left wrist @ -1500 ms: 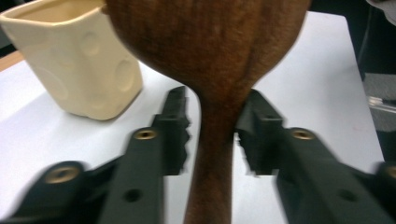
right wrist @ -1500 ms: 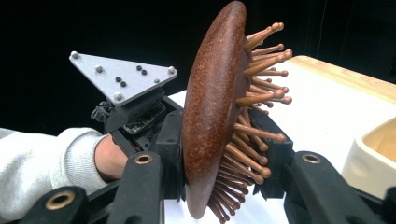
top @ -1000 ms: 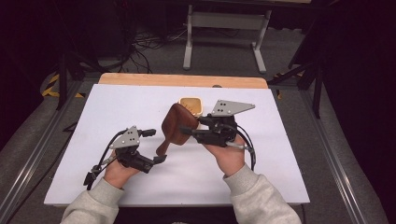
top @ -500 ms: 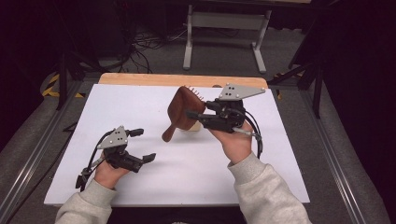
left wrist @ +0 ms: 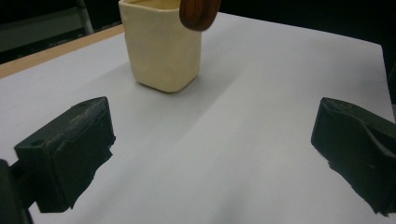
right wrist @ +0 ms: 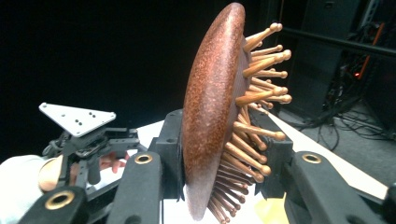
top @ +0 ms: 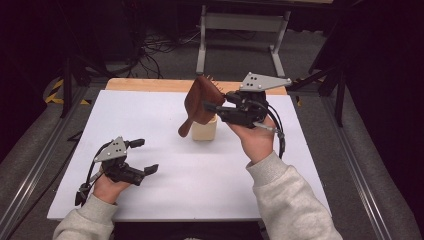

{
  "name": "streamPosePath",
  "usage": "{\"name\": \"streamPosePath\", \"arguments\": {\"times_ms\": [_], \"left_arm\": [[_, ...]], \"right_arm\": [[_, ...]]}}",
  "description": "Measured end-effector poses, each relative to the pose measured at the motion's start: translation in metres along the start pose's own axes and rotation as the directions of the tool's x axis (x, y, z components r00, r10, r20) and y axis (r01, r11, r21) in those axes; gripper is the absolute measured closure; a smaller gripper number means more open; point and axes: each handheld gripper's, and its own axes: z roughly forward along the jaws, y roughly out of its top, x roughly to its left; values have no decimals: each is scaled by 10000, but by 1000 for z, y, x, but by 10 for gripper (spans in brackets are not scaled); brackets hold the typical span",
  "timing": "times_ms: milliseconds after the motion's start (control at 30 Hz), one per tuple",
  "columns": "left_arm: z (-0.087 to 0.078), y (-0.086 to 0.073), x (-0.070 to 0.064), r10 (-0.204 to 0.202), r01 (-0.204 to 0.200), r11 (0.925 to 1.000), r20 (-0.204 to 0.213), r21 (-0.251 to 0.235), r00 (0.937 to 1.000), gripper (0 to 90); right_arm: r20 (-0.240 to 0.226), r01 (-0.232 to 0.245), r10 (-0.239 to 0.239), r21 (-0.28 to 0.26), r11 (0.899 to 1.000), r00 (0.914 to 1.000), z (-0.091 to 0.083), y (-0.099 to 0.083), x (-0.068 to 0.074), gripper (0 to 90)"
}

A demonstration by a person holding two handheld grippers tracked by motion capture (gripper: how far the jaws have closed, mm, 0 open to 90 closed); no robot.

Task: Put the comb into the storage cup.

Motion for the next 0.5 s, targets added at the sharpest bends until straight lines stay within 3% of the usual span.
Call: {"name": "streamPosePath", "arguments": {"times_ms": [500], "left_arm": [[-6,-1,6,-174,173,9998,-169,-81,9997,4]], "right_arm": [[1219,-98,129,-253,9996,9925,-1,15,-26,610]]}}
